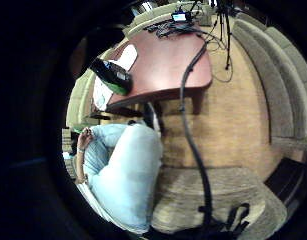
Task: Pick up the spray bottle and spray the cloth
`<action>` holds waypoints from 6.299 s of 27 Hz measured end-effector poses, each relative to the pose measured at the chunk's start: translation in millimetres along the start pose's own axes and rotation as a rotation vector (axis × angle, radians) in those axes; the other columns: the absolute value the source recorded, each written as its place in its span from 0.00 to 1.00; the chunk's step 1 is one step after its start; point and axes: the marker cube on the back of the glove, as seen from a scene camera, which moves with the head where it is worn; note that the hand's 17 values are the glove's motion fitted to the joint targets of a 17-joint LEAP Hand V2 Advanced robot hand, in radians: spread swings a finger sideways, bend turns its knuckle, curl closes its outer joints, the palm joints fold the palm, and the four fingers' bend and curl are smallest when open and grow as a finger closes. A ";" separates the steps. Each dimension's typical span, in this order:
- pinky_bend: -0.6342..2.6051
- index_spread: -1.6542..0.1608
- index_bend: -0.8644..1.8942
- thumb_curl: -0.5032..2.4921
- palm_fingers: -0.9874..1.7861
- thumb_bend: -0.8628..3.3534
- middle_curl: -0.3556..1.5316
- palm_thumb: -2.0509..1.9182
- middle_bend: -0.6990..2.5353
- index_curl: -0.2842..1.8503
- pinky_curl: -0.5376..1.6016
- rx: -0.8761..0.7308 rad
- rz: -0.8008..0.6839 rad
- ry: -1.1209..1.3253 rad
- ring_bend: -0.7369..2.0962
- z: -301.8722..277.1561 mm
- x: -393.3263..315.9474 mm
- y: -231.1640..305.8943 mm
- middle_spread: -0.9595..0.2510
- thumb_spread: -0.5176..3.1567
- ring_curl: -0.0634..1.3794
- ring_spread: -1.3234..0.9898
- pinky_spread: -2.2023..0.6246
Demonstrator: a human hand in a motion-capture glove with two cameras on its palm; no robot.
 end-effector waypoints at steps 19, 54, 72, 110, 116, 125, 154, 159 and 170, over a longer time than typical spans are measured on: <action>0.33 0.69 0.36 0.27 0.45 0.21 0.35 0.64 0.29 0.23 0.39 0.038 0.114 -0.398 0.40 37.7 9.2 -9.3 0.68 0.38 0.22 0.51 0.84; 0.32 0.69 0.34 0.28 0.46 0.20 0.38 0.69 0.30 0.22 0.41 0.053 0.119 -0.483 0.42 115.5 -45.0 -138.7 0.68 0.39 0.25 0.51 0.83; 0.33 0.69 0.34 0.28 0.44 0.20 0.39 0.70 0.32 0.19 0.42 0.056 0.149 -0.519 0.44 137.3 -68.2 -187.8 0.69 0.38 0.27 0.51 0.83; 0.34 0.75 0.35 0.33 0.59 0.21 0.38 0.76 0.28 0.21 0.42 0.132 0.123 -0.515 0.51 147.5 -83.8 -249.7 0.72 0.42 0.29 0.48 0.77; 0.33 0.76 0.37 0.33 0.65 0.21 0.38 0.76 0.29 0.23 0.41 0.144 0.116 -0.495 0.50 144.9 -84.1 -251.4 0.72 0.42 0.29 0.49 0.76; 0.25 0.75 0.41 0.35 0.79 0.20 0.42 0.75 0.35 0.28 0.39 0.205 0.079 -0.497 0.46 145.7 -83.9 -247.5 0.66 0.36 0.28 0.48 0.75; 0.32 0.75 0.43 0.40 0.86 0.20 0.48 0.76 0.40 0.36 0.44 0.090 -0.089 -0.440 0.49 58.1 -139.1 -259.1 0.63 0.23 0.36 0.47 0.67; 0.33 0.76 0.44 0.41 0.86 0.20 0.48 0.76 0.41 0.37 0.44 -0.089 -0.122 -0.256 0.49 37.4 -165.6 -262.3 0.63 0.22 0.37 0.47 0.67; 0.34 0.76 0.45 0.42 0.85 0.20 0.49 0.76 0.42 0.39 0.44 -0.416 -0.097 0.241 0.50 60.8 -218.2 -270.8 0.63 0.20 0.38 0.48 0.67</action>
